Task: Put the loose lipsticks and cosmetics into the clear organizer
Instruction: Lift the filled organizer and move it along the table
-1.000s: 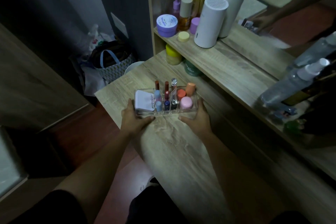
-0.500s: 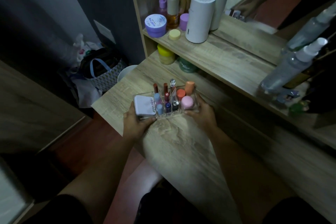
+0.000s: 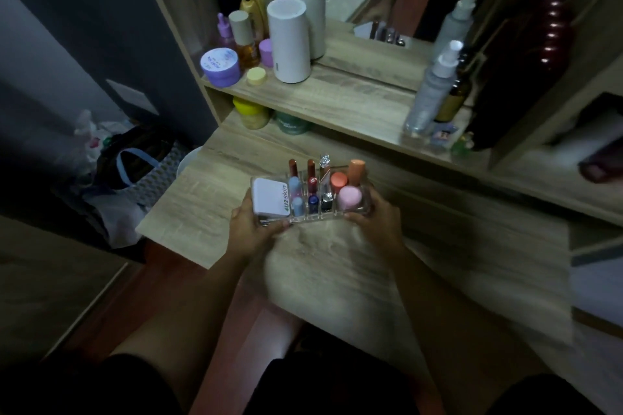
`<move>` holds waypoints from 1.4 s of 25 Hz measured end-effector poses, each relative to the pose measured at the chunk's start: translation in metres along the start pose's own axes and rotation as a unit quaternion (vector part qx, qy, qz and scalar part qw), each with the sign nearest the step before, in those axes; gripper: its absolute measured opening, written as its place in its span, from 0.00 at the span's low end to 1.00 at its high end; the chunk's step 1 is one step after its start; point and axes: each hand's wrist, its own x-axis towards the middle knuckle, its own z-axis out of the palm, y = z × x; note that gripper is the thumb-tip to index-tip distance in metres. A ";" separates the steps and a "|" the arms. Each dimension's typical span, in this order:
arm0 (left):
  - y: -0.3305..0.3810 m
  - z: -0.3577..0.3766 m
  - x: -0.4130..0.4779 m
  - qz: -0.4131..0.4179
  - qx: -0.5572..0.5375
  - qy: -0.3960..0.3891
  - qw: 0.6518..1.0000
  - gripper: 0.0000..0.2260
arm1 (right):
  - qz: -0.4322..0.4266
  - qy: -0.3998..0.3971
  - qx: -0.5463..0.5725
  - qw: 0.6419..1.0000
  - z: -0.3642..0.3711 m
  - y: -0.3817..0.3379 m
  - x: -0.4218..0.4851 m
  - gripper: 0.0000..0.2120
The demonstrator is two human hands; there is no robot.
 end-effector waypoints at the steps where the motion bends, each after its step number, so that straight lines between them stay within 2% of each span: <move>1: 0.005 0.007 0.001 0.001 -0.001 -0.016 1.000 0.37 | 0.009 0.016 0.002 1.000 -0.010 0.004 -0.008 0.31; 3: 0.011 0.021 0.004 0.003 0.000 -0.039 0.999 0.39 | 0.035 0.036 0.032 0.998 -0.026 0.010 -0.024 0.29; 6: 0.024 0.048 0.005 0.016 0.006 -0.085 0.996 0.41 | 0.065 0.068 0.065 0.993 -0.046 0.029 -0.048 0.32; 9: 0.036 0.079 0.004 0.036 0.018 -0.131 0.991 0.39 | 0.119 0.111 0.035 0.986 -0.065 0.056 -0.068 0.29; 14: 0.060 0.122 -0.002 0.059 -0.006 -0.208 0.976 0.42 | 0.186 0.169 0.019 0.968 -0.091 0.090 -0.090 0.23; 18: 0.075 0.150 -0.002 0.082 -0.008 -0.255 0.963 0.40 | 0.197 0.203 0.021 0.959 -0.110 0.108 -0.103 0.26; 21: 0.080 0.165 -0.004 0.083 -0.009 -0.273 0.958 0.39 | 0.195 0.211 0.016 0.958 -0.120 0.120 -0.109 0.23; 23: 0.083 0.173 -0.005 0.090 -0.008 -0.272 0.958 0.39 | 0.188 0.205 0.004 0.960 -0.126 0.124 -0.108 0.23; 26: 0.086 0.179 -0.003 0.091 -0.013 -0.264 0.960 0.39 | 0.168 0.202 -0.014 0.965 -0.133 0.128 -0.105 0.29; 35: 0.092 0.185 0.002 0.076 -0.004 -0.265 0.961 0.39 | 0.141 0.173 0.010 0.975 -0.143 0.135 -0.097 0.29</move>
